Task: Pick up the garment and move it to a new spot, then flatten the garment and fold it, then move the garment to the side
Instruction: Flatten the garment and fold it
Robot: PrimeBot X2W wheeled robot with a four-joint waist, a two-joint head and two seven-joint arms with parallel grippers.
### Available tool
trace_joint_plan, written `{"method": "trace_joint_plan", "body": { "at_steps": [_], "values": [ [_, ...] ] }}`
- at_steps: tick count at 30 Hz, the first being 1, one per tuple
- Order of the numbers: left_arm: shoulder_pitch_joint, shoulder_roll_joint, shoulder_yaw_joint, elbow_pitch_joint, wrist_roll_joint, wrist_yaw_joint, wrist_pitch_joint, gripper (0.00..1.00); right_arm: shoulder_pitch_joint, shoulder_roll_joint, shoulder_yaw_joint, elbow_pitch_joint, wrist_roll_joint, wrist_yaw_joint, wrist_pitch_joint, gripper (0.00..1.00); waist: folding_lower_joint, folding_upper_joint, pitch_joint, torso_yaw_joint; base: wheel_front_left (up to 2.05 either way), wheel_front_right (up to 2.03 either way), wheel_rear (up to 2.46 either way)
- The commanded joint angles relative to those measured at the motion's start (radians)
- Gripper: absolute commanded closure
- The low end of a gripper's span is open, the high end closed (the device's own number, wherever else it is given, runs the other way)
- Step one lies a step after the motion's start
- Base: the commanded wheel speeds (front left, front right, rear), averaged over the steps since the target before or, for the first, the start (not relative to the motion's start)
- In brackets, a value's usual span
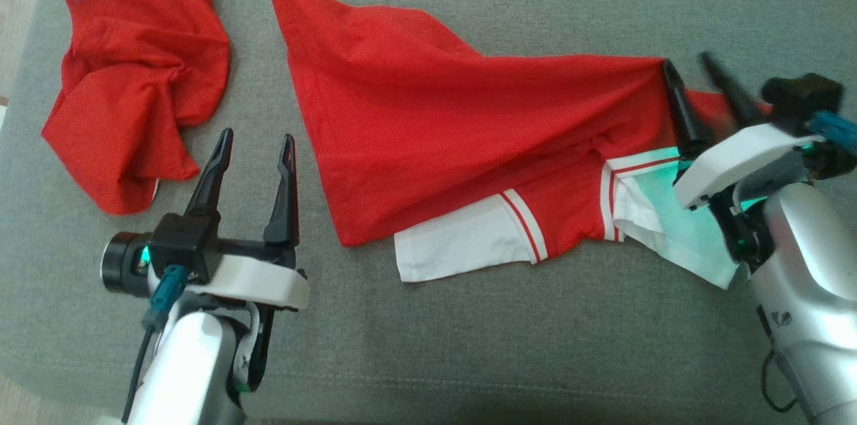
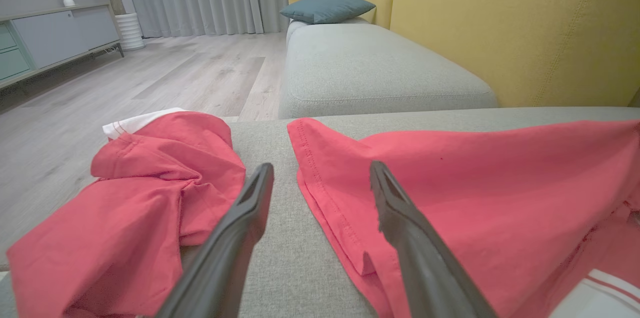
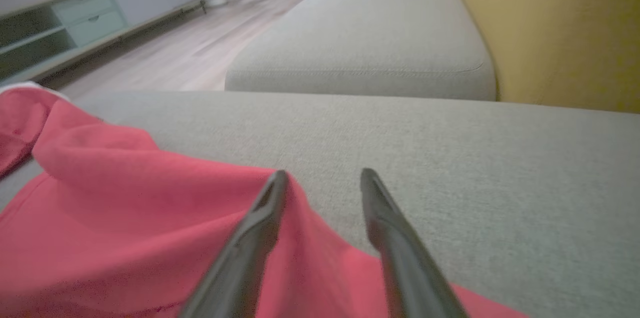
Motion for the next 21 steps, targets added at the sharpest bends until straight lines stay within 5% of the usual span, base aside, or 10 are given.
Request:
{"method": "trace_joint_plan", "body": {
  "at_steps": [1, 9, 21],
  "values": [
    [-0.039, 0.011, 0.035, -0.026, 0.011, -0.002, -0.008, 0.00, -0.020, 0.001, 0.001, -0.017, 0.005, -0.001, -0.050, 0.00, 0.0000, 0.0000, -0.002, -0.003, 0.00, 0.00, 0.00],
    [-0.009, 0.015, 0.056, -0.030, 0.024, 0.000, -0.008, 0.00, 0.093, 0.023, -0.114, -0.137, -0.080, -0.001, -0.195, 0.00, 0.0000, 0.0000, -0.043, -0.034, 0.00, 0.00, 0.00],
    [0.064, 0.032, 0.075, -0.062, 0.046, 0.013, -0.008, 0.00, 0.489, 0.153, -0.231, -0.568, -0.219, -0.001, -0.102, 0.00, 0.0000, 0.0000, -0.123, -0.069, 0.00, 0.00, 0.00]
  ]
}}
